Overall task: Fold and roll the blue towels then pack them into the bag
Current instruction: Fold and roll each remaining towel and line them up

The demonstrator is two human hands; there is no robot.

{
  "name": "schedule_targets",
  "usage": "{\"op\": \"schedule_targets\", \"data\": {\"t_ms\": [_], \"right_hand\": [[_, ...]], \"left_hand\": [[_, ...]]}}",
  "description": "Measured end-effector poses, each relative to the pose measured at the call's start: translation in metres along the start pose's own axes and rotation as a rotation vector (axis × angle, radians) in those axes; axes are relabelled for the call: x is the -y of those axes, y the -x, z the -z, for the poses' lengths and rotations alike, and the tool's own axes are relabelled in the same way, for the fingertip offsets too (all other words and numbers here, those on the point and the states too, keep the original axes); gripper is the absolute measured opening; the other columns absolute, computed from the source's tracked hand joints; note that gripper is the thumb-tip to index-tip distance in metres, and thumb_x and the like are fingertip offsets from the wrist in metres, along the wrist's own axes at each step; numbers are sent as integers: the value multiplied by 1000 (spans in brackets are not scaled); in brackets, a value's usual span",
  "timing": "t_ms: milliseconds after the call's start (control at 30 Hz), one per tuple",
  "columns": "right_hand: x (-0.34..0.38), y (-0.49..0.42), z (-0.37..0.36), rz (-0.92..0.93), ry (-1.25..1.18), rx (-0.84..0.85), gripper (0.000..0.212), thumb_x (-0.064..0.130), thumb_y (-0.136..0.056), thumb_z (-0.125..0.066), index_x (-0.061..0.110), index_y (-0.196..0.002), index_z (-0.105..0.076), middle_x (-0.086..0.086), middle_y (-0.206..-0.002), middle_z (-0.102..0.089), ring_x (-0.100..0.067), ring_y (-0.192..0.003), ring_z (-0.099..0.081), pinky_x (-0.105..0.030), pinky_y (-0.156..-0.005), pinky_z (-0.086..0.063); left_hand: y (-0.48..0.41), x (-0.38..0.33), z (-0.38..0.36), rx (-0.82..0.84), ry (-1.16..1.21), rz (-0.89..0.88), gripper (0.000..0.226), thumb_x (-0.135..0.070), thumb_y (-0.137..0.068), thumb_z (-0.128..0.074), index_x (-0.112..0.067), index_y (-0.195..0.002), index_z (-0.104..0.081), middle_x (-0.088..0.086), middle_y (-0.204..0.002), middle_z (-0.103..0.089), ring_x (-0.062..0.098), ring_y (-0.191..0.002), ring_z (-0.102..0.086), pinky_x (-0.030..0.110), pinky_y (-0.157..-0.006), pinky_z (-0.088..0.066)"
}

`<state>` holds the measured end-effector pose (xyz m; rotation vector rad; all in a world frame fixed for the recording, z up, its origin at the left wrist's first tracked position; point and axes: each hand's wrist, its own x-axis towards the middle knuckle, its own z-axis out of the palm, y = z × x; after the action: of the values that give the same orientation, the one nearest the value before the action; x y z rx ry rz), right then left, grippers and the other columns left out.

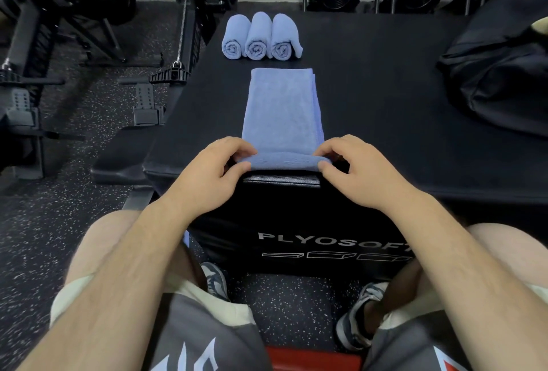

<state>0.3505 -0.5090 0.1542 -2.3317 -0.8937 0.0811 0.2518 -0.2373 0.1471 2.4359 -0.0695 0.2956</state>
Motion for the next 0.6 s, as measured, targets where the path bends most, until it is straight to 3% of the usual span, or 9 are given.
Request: {"op": "schedule_targets", "data": {"t_ms": [133, 267, 400, 533, 600], "right_hand": [[6, 4, 4, -74, -126, 53, 15, 24, -97, -57, 37, -101, -51, 11, -94, -64, -9, -81, -56, -19, -66, -41], [7, -1, -1, -63, -62, 44, 14, 22, -99, -50, 35, -103, -54, 6, -86, -61, -9, -82, -50, -28, -70, -45], [0, -2, -12, 38, 82, -186, 12, 20, -101, -56, 23, -107, -66, 10, -104, -53, -10, -101, -45, -23, -80, -44], [3, 2, -12, 159, 197, -222, 13, 18, -97, -60, 18, -108, -67, 11, -103, -61, -14, -99, -51, -31, -84, -47], [1, 6, -11, 140, 205, -156, 24, 23, -91, -64, 21, -115, -66, 13, -112, -61, -13, -104, -50, -28, -88, -46]], "left_hand": [[2, -9, -1, 9, 141, 55, 28, -10, -97, -61, -35, -108, -61, -9, -93, -65, 8, -79, -57, 16, -73, -44], [-4, -6, -5, -69, 65, -18, 22, -8, -98, -59, -28, -102, -68, -9, -94, -62, 16, -90, -59, 20, -80, -46], [-17, 2, -13, -157, -114, -124, 18, -12, -101, -57, -19, -107, -73, -12, -102, -55, 12, -97, -51, 13, -89, -37], [-19, 7, -12, -77, -136, -149, 16, -27, -99, -63, -23, -112, -72, -14, -108, -58, 13, -102, -49, 24, -94, -39], [-14, 12, -9, 2, -139, -130, 32, -37, -92, -68, -28, -122, -68, -19, -115, -55, 11, -108, -47, 27, -101, -36]]}}
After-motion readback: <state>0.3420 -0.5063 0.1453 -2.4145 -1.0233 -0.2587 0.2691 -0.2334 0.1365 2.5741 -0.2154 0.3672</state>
